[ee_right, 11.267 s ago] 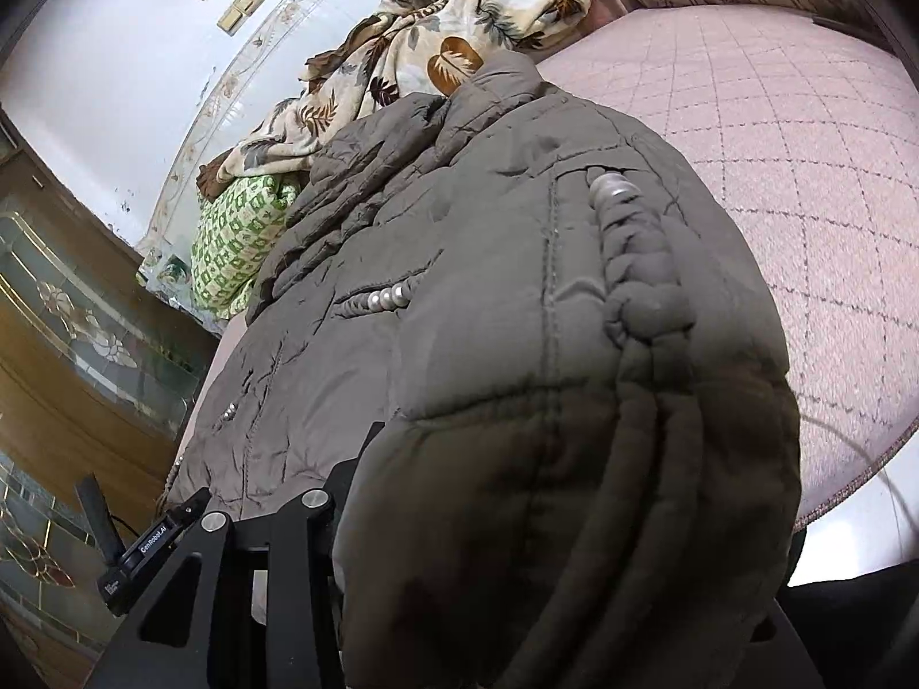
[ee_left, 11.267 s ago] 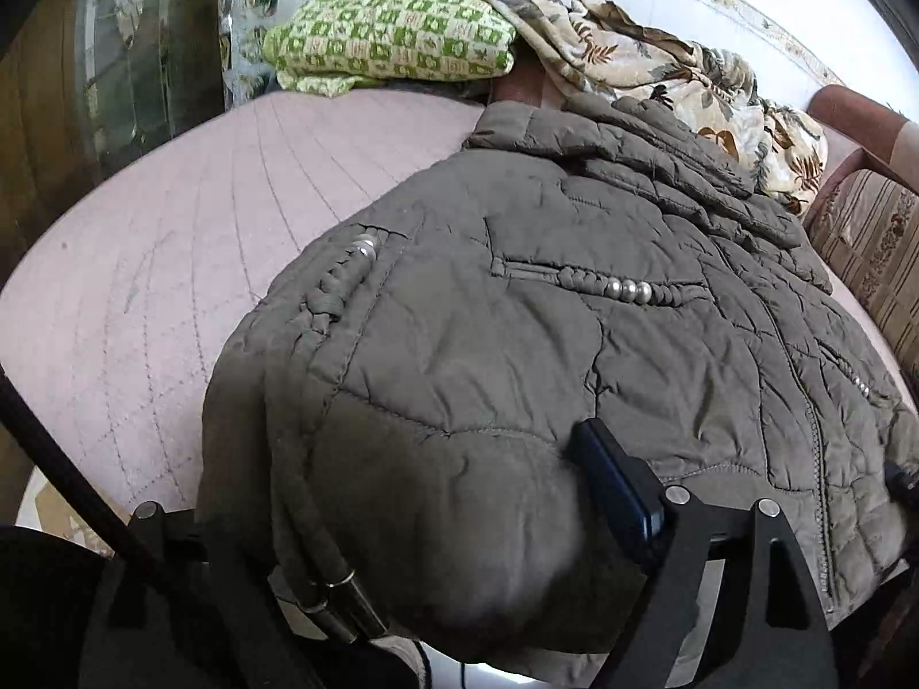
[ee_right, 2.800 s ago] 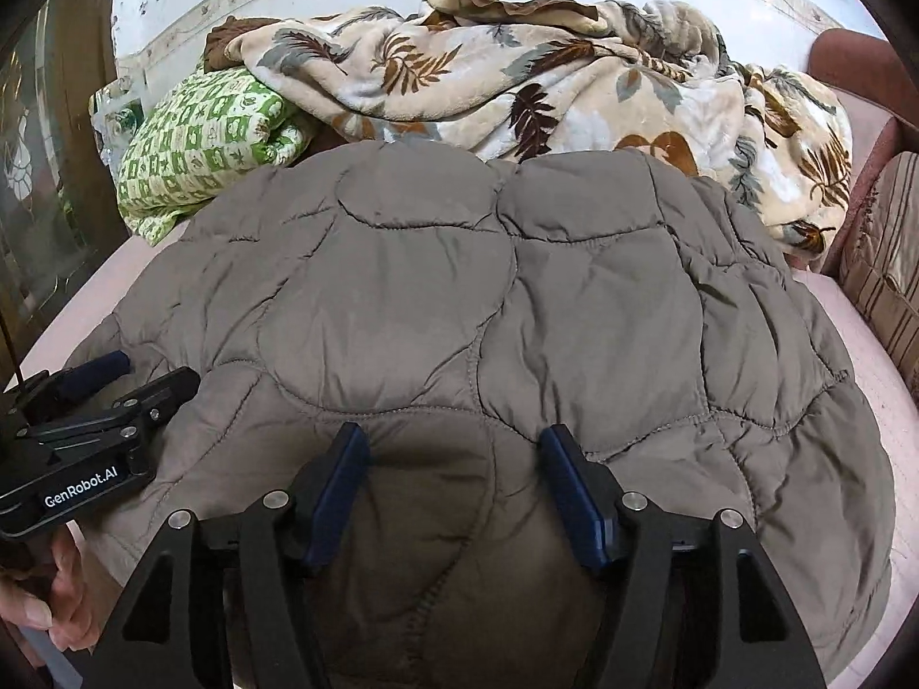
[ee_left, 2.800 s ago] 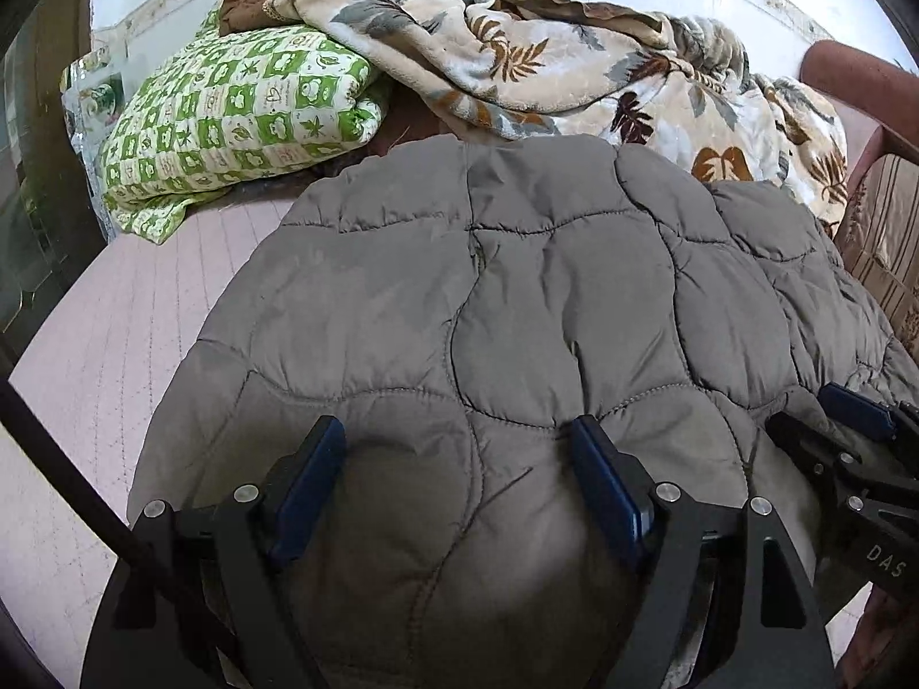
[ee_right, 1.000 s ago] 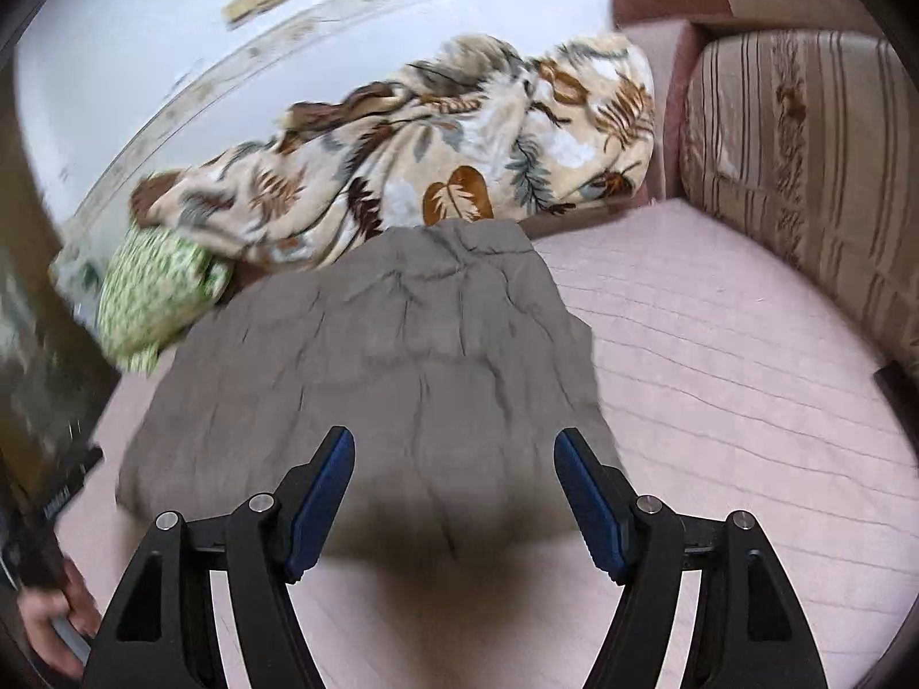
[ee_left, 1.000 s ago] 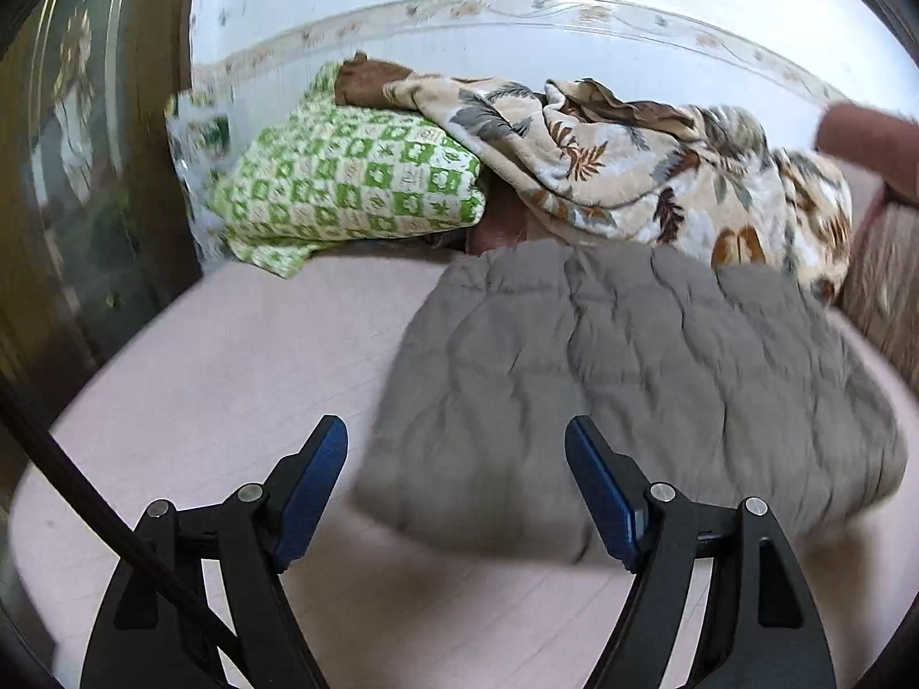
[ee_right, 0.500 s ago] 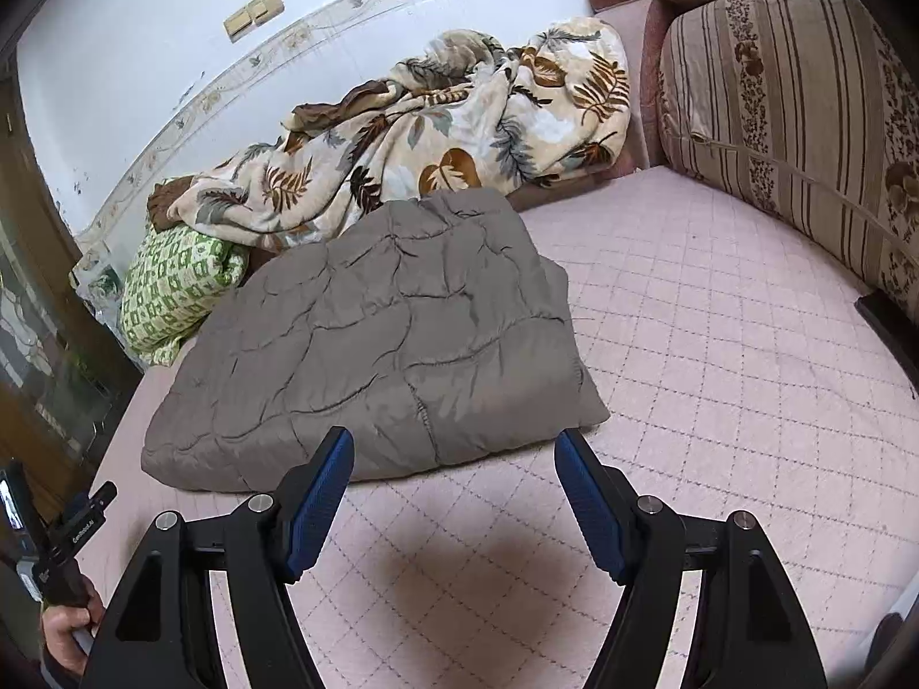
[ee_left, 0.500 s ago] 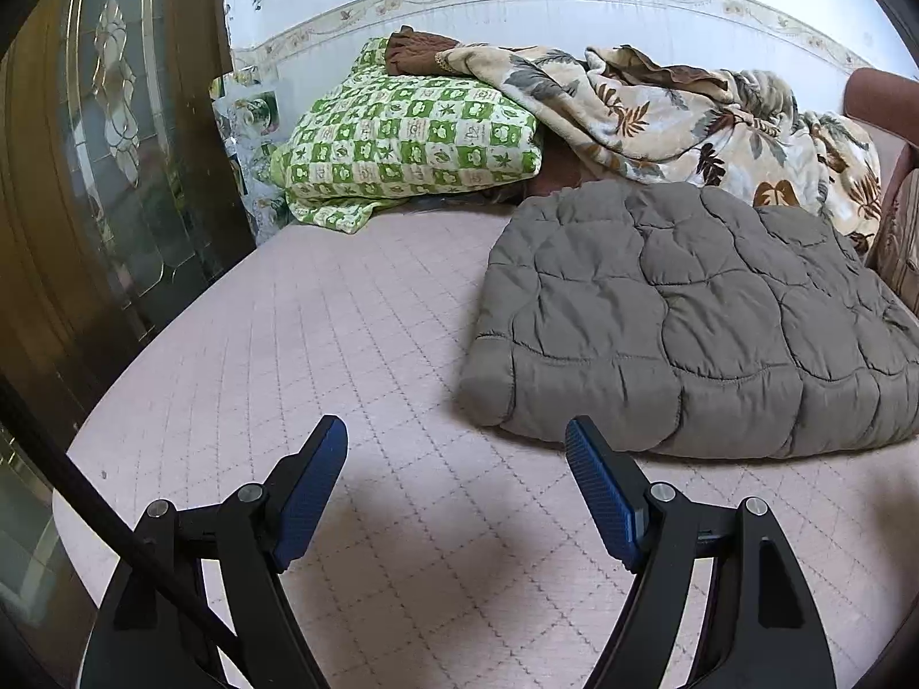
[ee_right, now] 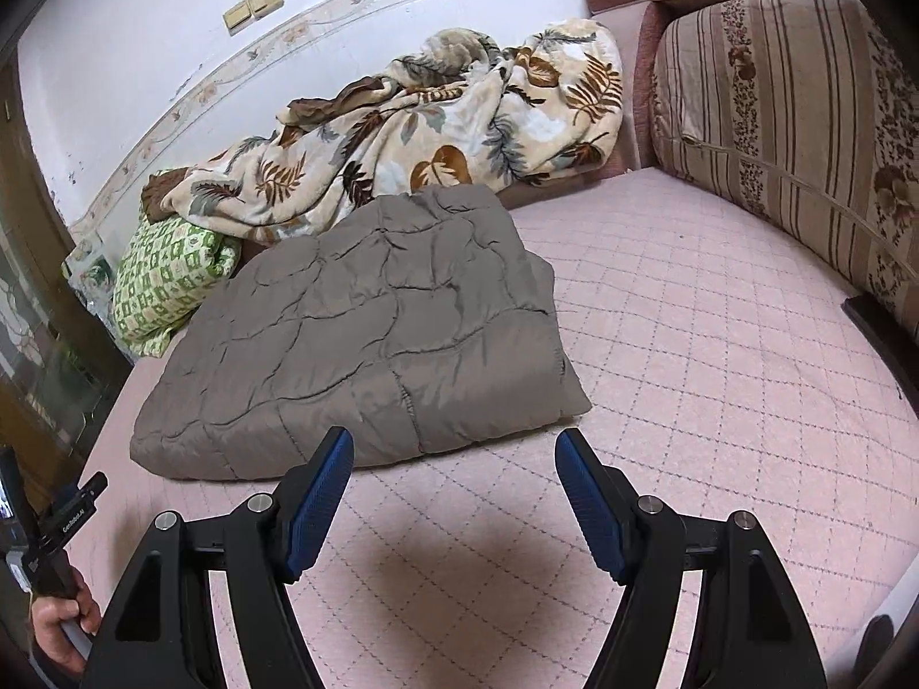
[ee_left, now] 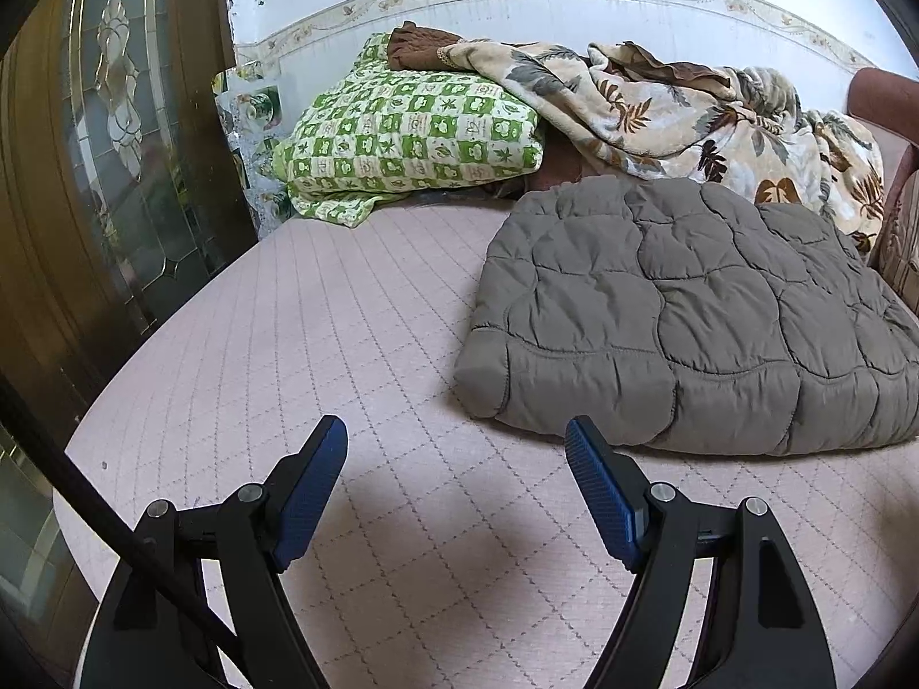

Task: Fold large clothes
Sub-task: 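Open both grippers and pull back from the folded jacket bundle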

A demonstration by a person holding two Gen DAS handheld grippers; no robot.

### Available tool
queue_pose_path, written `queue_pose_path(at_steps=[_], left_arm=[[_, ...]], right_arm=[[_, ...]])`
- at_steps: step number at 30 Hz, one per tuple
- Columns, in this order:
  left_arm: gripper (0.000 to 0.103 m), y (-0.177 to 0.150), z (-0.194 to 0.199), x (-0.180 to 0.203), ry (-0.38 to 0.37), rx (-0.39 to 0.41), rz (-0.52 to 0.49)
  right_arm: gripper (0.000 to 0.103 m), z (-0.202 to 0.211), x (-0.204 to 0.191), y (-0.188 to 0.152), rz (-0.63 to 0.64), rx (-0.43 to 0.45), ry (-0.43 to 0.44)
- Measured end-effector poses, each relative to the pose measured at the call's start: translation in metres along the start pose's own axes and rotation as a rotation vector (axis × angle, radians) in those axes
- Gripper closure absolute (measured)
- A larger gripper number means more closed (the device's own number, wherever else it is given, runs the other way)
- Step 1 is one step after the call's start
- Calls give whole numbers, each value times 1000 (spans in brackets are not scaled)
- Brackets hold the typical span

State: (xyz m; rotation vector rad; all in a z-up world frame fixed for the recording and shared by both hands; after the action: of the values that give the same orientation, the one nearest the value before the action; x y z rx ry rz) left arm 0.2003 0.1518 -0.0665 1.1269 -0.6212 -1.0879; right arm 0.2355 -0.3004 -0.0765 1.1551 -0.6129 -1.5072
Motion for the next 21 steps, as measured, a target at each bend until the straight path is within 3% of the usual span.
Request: queue_pose_path(at_steps=[15, 21], left_arm=[[25, -1, -8, 4, -22, -32, 32], [25, -1, -24, 19, -13, -31, -37]], right_arm=[[25, -13, -14, -5, 59, -11, -7], [25, -42, -37, -6, 192, 0, -44]])
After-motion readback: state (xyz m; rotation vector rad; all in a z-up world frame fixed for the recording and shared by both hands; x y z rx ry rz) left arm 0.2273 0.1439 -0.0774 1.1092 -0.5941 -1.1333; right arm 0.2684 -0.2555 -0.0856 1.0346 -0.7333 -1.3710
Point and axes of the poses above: each gripper's, at about its wrist camera, not at the fingertips, and z roughly against the way its jaws point, x to its right, y to its top, the point moved 1 cm from there along -z, roughly the way its jaws point, and after that the axes turned 15 degrees about x, right-handed, at the moved point
